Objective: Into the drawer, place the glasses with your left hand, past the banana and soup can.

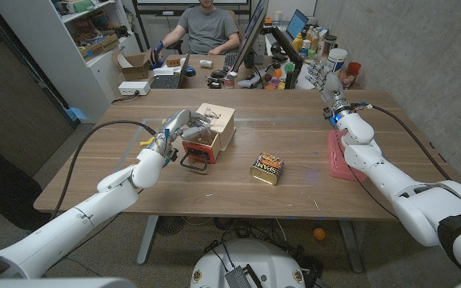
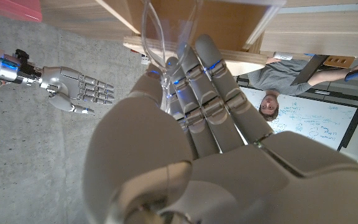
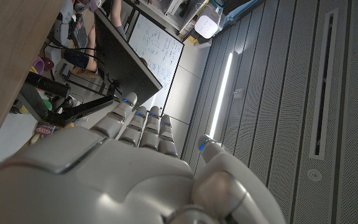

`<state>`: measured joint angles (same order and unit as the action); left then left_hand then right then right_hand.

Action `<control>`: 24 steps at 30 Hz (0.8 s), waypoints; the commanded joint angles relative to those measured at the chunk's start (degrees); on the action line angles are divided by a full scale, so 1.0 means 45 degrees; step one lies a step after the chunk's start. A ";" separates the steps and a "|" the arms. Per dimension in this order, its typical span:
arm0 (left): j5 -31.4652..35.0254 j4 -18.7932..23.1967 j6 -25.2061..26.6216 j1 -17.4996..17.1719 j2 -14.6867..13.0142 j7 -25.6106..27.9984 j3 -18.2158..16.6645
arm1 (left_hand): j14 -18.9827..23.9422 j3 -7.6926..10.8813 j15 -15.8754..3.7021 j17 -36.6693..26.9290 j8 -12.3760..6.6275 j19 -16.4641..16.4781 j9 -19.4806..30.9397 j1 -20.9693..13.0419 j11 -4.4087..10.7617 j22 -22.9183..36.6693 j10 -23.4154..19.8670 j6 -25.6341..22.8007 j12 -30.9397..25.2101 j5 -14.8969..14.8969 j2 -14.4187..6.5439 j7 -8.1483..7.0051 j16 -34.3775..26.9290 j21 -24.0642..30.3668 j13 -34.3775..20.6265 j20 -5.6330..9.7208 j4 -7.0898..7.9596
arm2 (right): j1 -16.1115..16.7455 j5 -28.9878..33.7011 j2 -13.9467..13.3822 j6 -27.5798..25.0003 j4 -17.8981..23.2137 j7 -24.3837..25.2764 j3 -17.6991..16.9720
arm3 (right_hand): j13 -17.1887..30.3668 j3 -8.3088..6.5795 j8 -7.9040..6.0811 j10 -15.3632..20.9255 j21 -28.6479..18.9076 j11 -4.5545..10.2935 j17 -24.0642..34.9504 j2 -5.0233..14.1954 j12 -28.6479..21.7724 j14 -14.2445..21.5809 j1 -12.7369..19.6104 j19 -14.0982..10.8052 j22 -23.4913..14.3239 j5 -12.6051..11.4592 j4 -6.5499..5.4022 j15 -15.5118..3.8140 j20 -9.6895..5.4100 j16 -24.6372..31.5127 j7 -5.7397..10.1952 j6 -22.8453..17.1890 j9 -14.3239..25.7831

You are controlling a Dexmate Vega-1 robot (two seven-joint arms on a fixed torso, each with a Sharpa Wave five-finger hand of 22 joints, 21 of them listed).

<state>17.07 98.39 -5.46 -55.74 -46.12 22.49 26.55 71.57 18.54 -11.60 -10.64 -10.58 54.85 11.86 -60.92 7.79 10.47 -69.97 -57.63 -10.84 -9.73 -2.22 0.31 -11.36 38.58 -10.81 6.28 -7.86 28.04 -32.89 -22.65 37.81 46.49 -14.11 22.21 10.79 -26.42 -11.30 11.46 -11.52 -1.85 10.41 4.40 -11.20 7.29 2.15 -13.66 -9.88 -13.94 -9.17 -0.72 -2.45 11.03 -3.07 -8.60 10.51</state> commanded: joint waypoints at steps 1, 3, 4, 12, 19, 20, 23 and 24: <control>-0.0320 0.0190 -0.0222 -0.0010 -0.0175 -0.0521 -0.0003 | -0.1036 -0.0184 -0.0084 -0.0018 0.0061 -0.0445 0.0067 0.0873 0.0188 0.0012 0.1009 0.0666 0.0119 -0.0036 0.0526 0.0123 0.0211 -0.0141 -0.0070 -0.0295 0.0404 | 0.0043 -0.0052 -0.0044 -0.0007 0.0048 -0.0014 -0.0046 | 0.0043 -0.0092 0.0042 0.0068 0.0009 -0.0003 0.0018 0.0793 0.0002 0.0091 -0.0012 -0.0134 -0.0024 0.0058 0.0028 -0.0040 -0.0276 0.0016 0.0015 -0.0089 0.0036; -0.0350 0.0222 -0.0236 -0.0009 -0.0190 -0.0594 -0.0006 | -0.1297 -0.0328 -0.0017 -0.0024 0.0093 -0.0615 0.0063 0.1201 0.0098 0.0007 0.1345 0.1010 0.0127 -0.0039 0.0637 0.0069 0.0202 -0.0216 -0.0080 -0.0438 0.0510 | 0.0026 -0.0039 -0.0056 0.0058 0.0013 -0.0079 -0.0040 | 0.0043 -0.0092 0.0044 0.0058 0.0009 0.0002 0.0018 0.0792 0.0006 0.0092 -0.0013 -0.0134 -0.0024 0.0058 0.0028 -0.0038 -0.0280 0.0015 0.0013 -0.0085 0.0036; -0.0383 0.0254 -0.0225 -0.0005 -0.0193 -0.0652 -0.0008 | -0.1509 -0.0415 0.0016 -0.0021 0.0105 -0.0661 0.0059 0.1416 0.0093 0.0004 0.1540 0.1229 0.0125 -0.0042 0.0702 0.0013 0.0214 -0.0245 -0.0087 -0.0487 0.0581 | 0.0075 -0.0046 -0.0071 -0.0010 0.0127 0.0018 -0.0057 | 0.0043 -0.0091 0.0045 0.0062 0.0009 0.0000 0.0018 0.0792 0.0004 0.0091 -0.0013 -0.0135 -0.0024 0.0058 0.0028 -0.0031 -0.0276 0.0014 0.0009 -0.0083 0.0036; -0.0473 0.0351 -0.0270 -0.0011 -0.0254 -0.0870 -0.0042 | -0.1906 -0.0651 0.0144 -0.0004 0.0042 -0.1008 0.0051 0.1939 0.0105 -0.0004 0.2088 0.1629 0.0085 -0.0059 0.0944 -0.0041 0.0164 -0.0422 -0.0104 -0.0780 0.0705 | 0.0188 -0.0035 -0.0150 -0.0091 0.0359 0.0133 -0.0082 | 0.0043 -0.0089 0.0044 0.0056 0.0010 0.0005 0.0019 0.0785 0.0009 0.0108 -0.0015 -0.0137 -0.0024 0.0059 0.0028 -0.0037 -0.0277 0.0012 -0.0002 -0.0087 0.0036; -0.0537 0.0406 -0.0355 -0.0069 -0.0329 -0.0943 -0.0126 | -0.1952 -0.0842 0.0183 0.0018 -0.0042 -0.1163 0.0047 0.2309 0.0037 -0.0008 0.2053 0.1603 -0.0006 -0.0050 0.1168 -0.0007 0.0117 -0.0515 -0.0112 -0.0910 0.0796 | 0.0221 -0.0010 -0.0137 -0.0064 0.0415 0.0203 -0.0084 | 0.0043 -0.0087 0.0045 0.0056 0.0011 0.0012 0.0019 0.0784 0.0010 0.0112 -0.0018 -0.0136 -0.0024 0.0058 0.0027 -0.0037 -0.0286 0.0007 0.0006 -0.0085 0.0036; -0.0536 0.0440 -0.0332 -0.0103 -0.0323 -0.0901 -0.0155 | -0.1954 -0.0945 0.0194 0.0024 -0.0092 -0.1218 0.0044 0.2499 0.0007 -0.0009 0.2006 0.1525 -0.0049 -0.0048 0.1285 -0.0038 0.0091 -0.0554 -0.0114 -0.0968 0.0844 | 0.0218 0.0022 -0.0142 -0.0041 0.0409 0.0215 -0.0073 | 0.0043 -0.0087 0.0045 0.0064 0.0011 0.0004 0.0019 0.0784 0.0007 0.0114 -0.0018 -0.0136 -0.0024 0.0058 0.0027 -0.0039 -0.0278 0.0007 0.0008 -0.0087 0.0036; -0.0583 0.0522 -0.0343 -0.0167 -0.0381 -0.0934 -0.0223 | -0.1962 -0.1042 0.0244 0.0033 -0.0177 -0.1293 0.0040 0.2713 -0.0048 -0.0012 0.1943 0.1331 -0.0094 -0.0058 0.1375 0.0053 0.0068 -0.0613 -0.0114 -0.1045 0.0905 | 0.0250 0.0011 -0.0150 -0.0075 0.0501 0.0249 -0.0081 | 0.0043 -0.0087 0.0047 0.0073 0.0021 -0.0005 0.0020 0.0785 0.0004 0.0125 -0.0019 -0.0112 -0.0024 0.0058 0.0026 -0.0037 -0.0284 0.0009 0.0008 -0.0082 0.0036; -0.0580 0.0545 -0.0350 -0.0192 -0.0396 -0.0921 -0.0244 | -0.2024 -0.1119 0.0315 0.0031 -0.0176 -0.1326 0.0038 0.2867 -0.0050 -0.0014 0.1940 0.1335 -0.0103 -0.0060 0.1444 0.0067 0.0076 -0.0641 -0.0113 -0.1086 0.0954 | 0.0238 0.0004 -0.0149 -0.0041 0.0474 0.0196 -0.0078 | 0.0043 -0.0087 0.0044 0.0075 0.0023 -0.0007 0.0020 0.0785 0.0004 0.0129 -0.0019 -0.0107 -0.0024 0.0058 0.0026 -0.0037 -0.0286 0.0009 0.0008 -0.0089 0.0036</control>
<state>15.08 99.96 -6.66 -55.91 -47.28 18.90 26.28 62.89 14.10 -10.64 -10.38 -11.03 49.25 11.98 -49.20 8.07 10.38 -61.04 -50.89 -10.96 -10.08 3.85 0.26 -10.80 35.99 -11.11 1.73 -3.82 28.73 -33.04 -23.17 37.64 47.80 -13.48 21.92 10.78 -26.42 -11.31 11.46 -11.52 -1.85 10.41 4.40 -11.20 7.28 2.15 -13.66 -9.88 -13.94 -9.17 -0.72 -2.45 11.03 -3.07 -8.60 10.51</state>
